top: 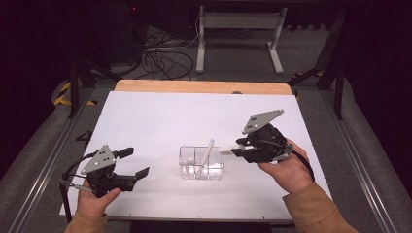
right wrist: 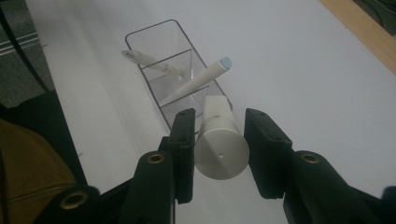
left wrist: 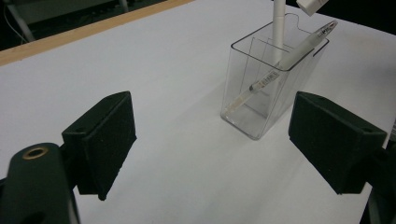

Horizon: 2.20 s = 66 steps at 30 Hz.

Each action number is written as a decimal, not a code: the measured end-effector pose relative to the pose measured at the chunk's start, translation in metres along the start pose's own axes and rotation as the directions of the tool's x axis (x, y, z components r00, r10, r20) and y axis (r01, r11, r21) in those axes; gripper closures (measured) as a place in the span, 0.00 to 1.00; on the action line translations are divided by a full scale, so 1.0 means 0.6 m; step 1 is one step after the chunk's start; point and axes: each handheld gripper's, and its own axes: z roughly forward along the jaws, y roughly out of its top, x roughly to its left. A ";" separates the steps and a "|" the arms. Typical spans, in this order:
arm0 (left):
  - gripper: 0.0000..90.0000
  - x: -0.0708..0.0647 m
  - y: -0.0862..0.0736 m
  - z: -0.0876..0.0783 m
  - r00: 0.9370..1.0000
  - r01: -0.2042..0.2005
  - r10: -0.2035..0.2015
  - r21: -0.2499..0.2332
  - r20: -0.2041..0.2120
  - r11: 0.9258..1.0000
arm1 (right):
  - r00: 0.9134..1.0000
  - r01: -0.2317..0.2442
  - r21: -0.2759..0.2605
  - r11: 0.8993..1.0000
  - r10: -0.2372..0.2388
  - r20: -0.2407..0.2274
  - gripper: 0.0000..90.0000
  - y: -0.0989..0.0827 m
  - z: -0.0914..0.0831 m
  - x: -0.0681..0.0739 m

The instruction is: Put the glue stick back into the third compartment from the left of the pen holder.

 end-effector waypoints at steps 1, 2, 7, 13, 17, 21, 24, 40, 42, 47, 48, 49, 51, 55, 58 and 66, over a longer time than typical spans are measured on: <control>0.17 0.000 0.000 0.000 1.000 0.000 0.000 0.000 0.000 1.000 | 1.000 0.004 0.005 1.000 -0.004 -0.002 0.73 0.002 0.002 0.002; 0.17 0.000 0.000 0.000 1.000 0.000 0.000 0.000 0.000 1.000 | 1.000 0.008 0.012 1.000 -0.008 -0.007 0.73 0.004 0.003 0.004; 0.17 0.000 0.001 -0.001 1.000 -0.006 0.006 -0.002 -0.001 1.000 | 0.999 0.020 0.030 0.999 -0.019 -0.031 0.72 0.011 0.014 0.011; 0.17 0.000 0.001 -0.001 1.000 -0.005 0.005 -0.001 0.000 1.000 | 0.998 0.034 0.060 0.998 -0.030 -0.062 0.72 0.017 0.027 0.017; 0.17 -0.001 0.001 0.000 1.000 -0.005 0.005 -0.002 0.000 1.000 | 0.996 0.039 0.086 0.996 -0.032 -0.079 0.72 0.021 0.037 0.019; 0.17 0.000 0.000 -0.002 1.000 -0.007 0.007 -0.002 -0.001 1.000 | 0.996 0.042 0.105 0.994 -0.033 -0.083 0.72 0.024 0.048 0.019; 0.17 0.001 0.000 -0.002 1.000 -0.005 0.005 -0.002 -0.002 1.000 | 0.996 0.044 0.099 0.994 -0.035 -0.086 0.72 0.025 0.050 0.020; 0.18 0.001 -0.002 -0.005 1.000 0.001 -0.001 -0.002 -0.007 1.000 | 0.997 0.042 -0.059 0.997 -0.046 -0.062 0.17 0.010 0.039 0.016; 0.17 0.002 -0.002 -0.006 1.000 -0.005 0.005 0.000 -0.009 1.000 | 0.998 0.036 -0.078 0.996 -0.040 -0.052 0.13 0.009 0.038 0.016; 0.17 0.001 -0.003 -0.008 1.000 -0.004 0.004 -0.008 -0.013 1.000 | 0.999 0.030 -0.141 0.990 -0.033 -0.021 0.04 0.005 0.031 0.014; 0.17 0.001 -0.003 -0.009 1.000 -0.005 0.005 -0.009 -0.014 1.000 | 0.999 0.030 -0.156 0.987 -0.033 -0.015 0.03 0.004 0.030 0.014; 0.17 0.001 -0.003 -0.009 1.000 -0.001 0.001 -0.010 -0.014 1.000 | 0.999 0.028 -0.165 0.986 -0.030 -0.010 0.03 0.003 0.028 0.013; 0.17 0.001 -0.003 -0.010 1.000 -0.006 0.005 -0.010 -0.017 1.000 | 1.000 0.024 -0.182 0.983 -0.025 -0.006 0.02 0.001 0.025 0.012; 0.17 0.000 -0.002 -0.011 1.000 -0.005 0.005 -0.011 -0.022 1.000 | 1.000 0.023 -0.206 0.978 -0.022 0.007 0.01 -0.003 0.020 0.011; 0.17 -0.001 -0.005 -0.013 1.000 -0.009 0.009 -0.007 -0.027 1.000 | 1.000 0.017 -0.234 0.972 -0.014 0.012 0.00 -0.010 0.015 0.008; 0.17 -0.004 -0.002 -0.011 1.000 -0.005 0.005 -0.012 -0.015 1.000 | 1.000 0.012 -0.320 0.948 -0.004 0.023 0.00 -0.040 -0.003 0.003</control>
